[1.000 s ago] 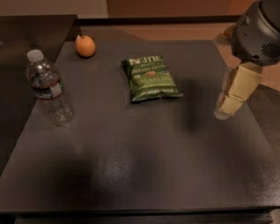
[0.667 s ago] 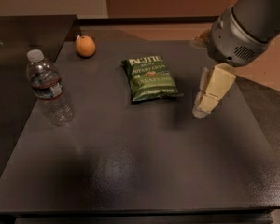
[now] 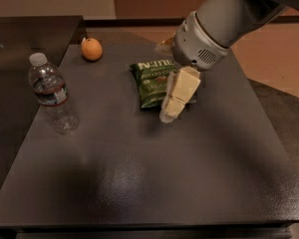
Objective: Knock water bottle over
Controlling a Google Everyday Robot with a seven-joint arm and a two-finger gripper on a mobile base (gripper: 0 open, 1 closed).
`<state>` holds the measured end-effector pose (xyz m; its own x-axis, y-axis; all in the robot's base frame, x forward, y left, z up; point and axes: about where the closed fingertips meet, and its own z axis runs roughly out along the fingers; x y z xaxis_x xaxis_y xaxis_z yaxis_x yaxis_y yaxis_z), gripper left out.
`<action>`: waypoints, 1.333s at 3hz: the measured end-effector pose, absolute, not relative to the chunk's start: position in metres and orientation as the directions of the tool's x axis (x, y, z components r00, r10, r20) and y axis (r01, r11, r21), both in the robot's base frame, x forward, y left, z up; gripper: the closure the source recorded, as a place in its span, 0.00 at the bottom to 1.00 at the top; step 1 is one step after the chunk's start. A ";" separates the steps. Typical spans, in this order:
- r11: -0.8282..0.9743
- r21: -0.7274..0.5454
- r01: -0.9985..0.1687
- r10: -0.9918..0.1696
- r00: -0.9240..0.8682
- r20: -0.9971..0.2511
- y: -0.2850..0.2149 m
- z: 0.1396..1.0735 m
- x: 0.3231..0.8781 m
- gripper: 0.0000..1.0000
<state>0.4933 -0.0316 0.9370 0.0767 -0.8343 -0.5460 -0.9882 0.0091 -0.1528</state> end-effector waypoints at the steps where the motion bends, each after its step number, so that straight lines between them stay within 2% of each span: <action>1: -0.033 -0.158 -0.987 -0.788 0.123 -0.603 0.014 0.930 0.502 0.00; 4: -0.174 -0.120 -0.978 -0.669 0.206 -0.714 0.127 0.919 0.509 0.00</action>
Offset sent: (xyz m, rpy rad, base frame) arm 0.0274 0.1353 -0.0162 0.2115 0.0137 0.1636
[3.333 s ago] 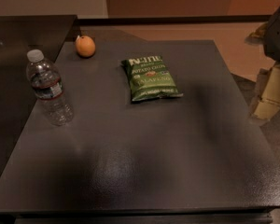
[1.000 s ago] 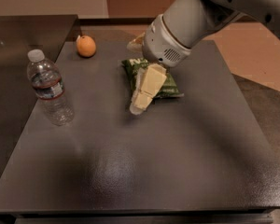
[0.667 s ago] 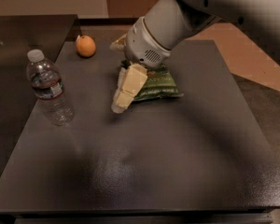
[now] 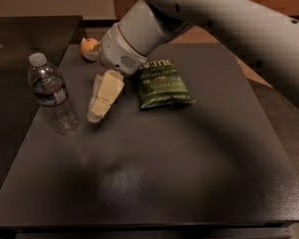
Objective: Knock water bottle over
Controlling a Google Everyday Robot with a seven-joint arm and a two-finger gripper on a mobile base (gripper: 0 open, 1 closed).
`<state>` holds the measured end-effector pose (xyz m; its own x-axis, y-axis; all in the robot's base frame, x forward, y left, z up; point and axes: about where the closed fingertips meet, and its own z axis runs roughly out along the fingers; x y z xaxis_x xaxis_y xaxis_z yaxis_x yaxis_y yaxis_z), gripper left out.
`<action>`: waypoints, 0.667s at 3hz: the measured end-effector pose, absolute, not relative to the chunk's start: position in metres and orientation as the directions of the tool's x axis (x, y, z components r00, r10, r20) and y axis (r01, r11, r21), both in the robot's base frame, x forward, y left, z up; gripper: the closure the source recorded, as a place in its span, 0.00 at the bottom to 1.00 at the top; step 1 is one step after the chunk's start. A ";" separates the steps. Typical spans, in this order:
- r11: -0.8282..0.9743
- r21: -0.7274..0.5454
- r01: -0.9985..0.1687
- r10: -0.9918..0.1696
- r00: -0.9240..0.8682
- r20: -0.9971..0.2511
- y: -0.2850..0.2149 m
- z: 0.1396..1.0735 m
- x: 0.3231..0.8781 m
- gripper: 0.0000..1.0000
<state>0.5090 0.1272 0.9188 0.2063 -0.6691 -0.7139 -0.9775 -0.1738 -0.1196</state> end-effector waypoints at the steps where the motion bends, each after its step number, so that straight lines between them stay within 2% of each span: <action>1: -0.222 -0.102 -0.970 -0.643 0.224 -0.732 0.155 0.918 0.506 0.00; 2: -0.260 -0.090 -0.961 -0.620 0.238 -0.748 0.175 0.920 0.501 0.00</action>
Offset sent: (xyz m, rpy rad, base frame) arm -0.0107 0.0690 0.0050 0.0644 0.0602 0.1372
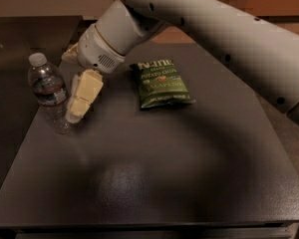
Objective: Knock water bottle over
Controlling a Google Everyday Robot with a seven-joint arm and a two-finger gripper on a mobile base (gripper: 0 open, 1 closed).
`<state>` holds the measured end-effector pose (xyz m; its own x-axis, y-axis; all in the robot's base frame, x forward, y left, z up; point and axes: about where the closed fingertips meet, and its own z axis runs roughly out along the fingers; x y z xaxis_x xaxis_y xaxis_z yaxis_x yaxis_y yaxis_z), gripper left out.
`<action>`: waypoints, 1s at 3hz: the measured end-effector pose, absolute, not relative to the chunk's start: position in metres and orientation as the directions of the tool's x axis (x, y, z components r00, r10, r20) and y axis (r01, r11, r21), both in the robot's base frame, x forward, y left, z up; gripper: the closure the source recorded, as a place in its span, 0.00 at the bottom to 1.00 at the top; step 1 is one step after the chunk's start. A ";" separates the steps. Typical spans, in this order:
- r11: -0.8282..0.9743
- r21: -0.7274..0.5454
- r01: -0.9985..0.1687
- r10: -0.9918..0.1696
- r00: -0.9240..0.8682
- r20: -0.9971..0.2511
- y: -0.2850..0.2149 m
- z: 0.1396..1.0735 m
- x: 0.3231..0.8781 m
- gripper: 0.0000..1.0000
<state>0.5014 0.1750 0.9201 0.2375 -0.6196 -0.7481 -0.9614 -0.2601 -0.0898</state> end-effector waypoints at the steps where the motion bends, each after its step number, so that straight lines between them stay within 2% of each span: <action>1: -0.293 -0.078 -0.953 -0.602 0.247 -0.759 0.187 0.925 0.495 0.00; 3: -0.323 -0.050 -0.945 -0.599 0.245 -0.763 0.201 0.930 0.488 0.41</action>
Offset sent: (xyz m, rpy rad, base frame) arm -0.0191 0.0277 0.0110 0.0114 0.0519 0.0878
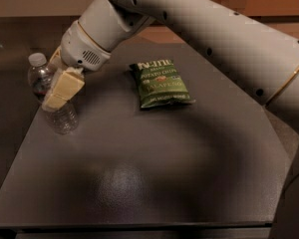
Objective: Knock water bottle over
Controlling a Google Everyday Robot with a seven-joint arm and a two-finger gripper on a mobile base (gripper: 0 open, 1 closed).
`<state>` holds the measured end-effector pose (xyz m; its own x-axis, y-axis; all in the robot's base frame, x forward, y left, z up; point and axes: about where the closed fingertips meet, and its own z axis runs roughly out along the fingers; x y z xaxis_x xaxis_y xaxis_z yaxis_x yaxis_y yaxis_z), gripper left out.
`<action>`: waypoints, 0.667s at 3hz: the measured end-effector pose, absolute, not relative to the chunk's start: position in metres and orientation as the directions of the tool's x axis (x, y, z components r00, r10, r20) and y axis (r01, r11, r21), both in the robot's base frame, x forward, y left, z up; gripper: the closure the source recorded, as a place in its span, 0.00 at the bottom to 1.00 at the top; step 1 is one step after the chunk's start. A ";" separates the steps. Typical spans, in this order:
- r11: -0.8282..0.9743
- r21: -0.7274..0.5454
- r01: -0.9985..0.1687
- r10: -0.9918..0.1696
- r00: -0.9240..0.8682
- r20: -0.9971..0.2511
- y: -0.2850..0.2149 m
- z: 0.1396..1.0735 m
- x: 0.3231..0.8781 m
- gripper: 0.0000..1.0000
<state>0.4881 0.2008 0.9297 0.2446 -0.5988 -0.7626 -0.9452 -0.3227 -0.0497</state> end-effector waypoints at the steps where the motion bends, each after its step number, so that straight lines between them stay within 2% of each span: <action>1: -0.316 -0.036 -0.948 -0.616 0.234 -0.752 0.201 0.933 0.489 0.65; 2: -0.270 -0.025 -0.963 -0.688 0.211 -0.694 0.180 0.945 0.498 0.88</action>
Offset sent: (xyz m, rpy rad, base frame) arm 0.0253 -0.0611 0.0315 -0.2369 -0.0130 -0.1514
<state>0.4980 0.1803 0.9455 0.2107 -0.6885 -0.6940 -0.9626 -0.2696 -0.0248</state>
